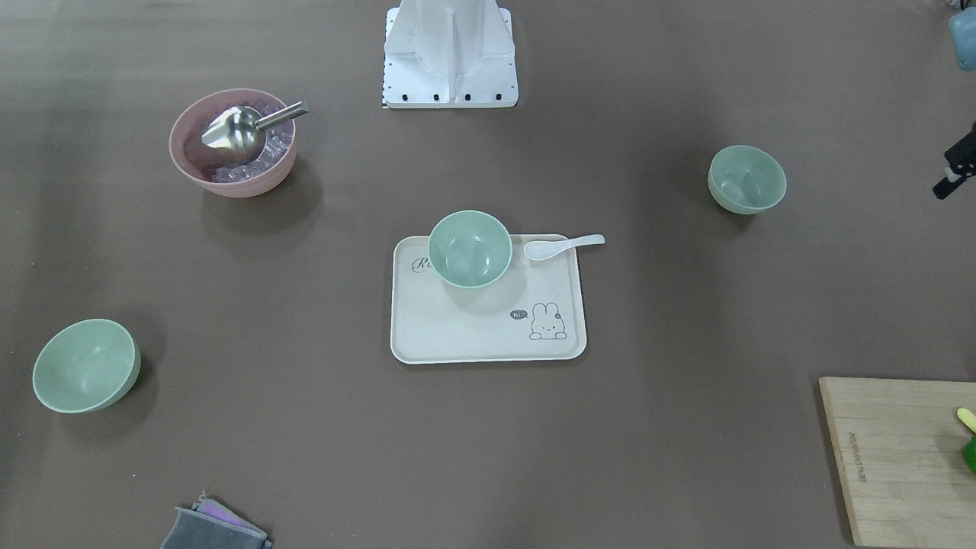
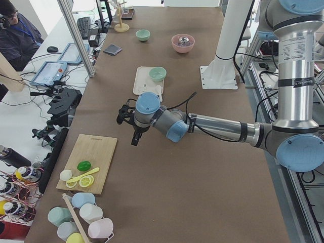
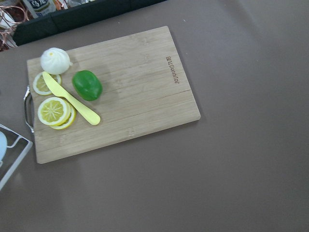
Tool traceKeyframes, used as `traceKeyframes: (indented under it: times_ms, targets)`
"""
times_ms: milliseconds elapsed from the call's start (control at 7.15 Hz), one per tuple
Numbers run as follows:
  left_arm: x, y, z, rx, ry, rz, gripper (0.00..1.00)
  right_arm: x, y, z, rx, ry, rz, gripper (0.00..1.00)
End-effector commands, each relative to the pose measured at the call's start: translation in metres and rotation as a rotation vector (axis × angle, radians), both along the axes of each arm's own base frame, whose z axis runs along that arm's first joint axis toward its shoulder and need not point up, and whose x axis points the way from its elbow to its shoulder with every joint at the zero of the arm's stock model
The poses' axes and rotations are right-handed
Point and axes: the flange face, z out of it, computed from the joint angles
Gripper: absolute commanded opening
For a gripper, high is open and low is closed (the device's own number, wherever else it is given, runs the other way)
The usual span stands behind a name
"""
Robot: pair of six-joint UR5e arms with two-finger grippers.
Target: Stack green bowls together
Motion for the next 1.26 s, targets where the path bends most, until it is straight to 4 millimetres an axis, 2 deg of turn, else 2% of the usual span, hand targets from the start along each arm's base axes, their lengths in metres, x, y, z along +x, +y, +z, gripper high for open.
traceKeyframes:
  times_ms: [0, 140, 280, 420, 560, 700, 840, 979, 1119]
  targets:
    - [0.052, 0.050, 0.031, -0.106, 0.026, 0.001, 0.98, -0.046, -0.005, -0.003, -0.071, 0.039, 0.091, 0.98]
    - [0.076, 0.071, 0.041, -0.118, 0.017, -0.004, 0.98, -0.062, -0.005, 0.000, -0.088, 0.072, 0.108, 0.98]
    - [0.109, 0.090, 0.049, -0.120, -0.012, -0.020, 0.98, -0.073, -0.005, 0.001, -0.091, 0.093, 0.113, 0.97]
    - [0.134, 0.099, 0.050, -0.128, -0.025, -0.015, 0.98, -0.074, -0.005, 0.001, -0.081, 0.092, 0.110, 0.98]
    - [0.149, 0.104, 0.052, -0.118, -0.047, -0.008, 0.98, -0.075, -0.005, 0.001, -0.080, 0.092, 0.109, 0.98]
    - [0.155, 0.107, 0.054, -0.117, -0.052, 0.008, 0.96, -0.075, -0.005, 0.001, -0.080, 0.092, 0.109, 0.98]
    - [0.162, 0.109, 0.053, -0.107, -0.053, 0.031, 0.89, -0.075, -0.005, 0.001, -0.080, 0.092, 0.109, 0.98]
    - [0.174, 0.112, 0.050, -0.095, -0.051, 0.061, 0.73, -0.075, -0.005, 0.001, -0.080, 0.092, 0.109, 0.99]
    - [0.180, 0.116, 0.049, -0.080, -0.054, 0.089, 0.73, -0.075, -0.005, 0.001, -0.081, 0.093, 0.108, 0.99]
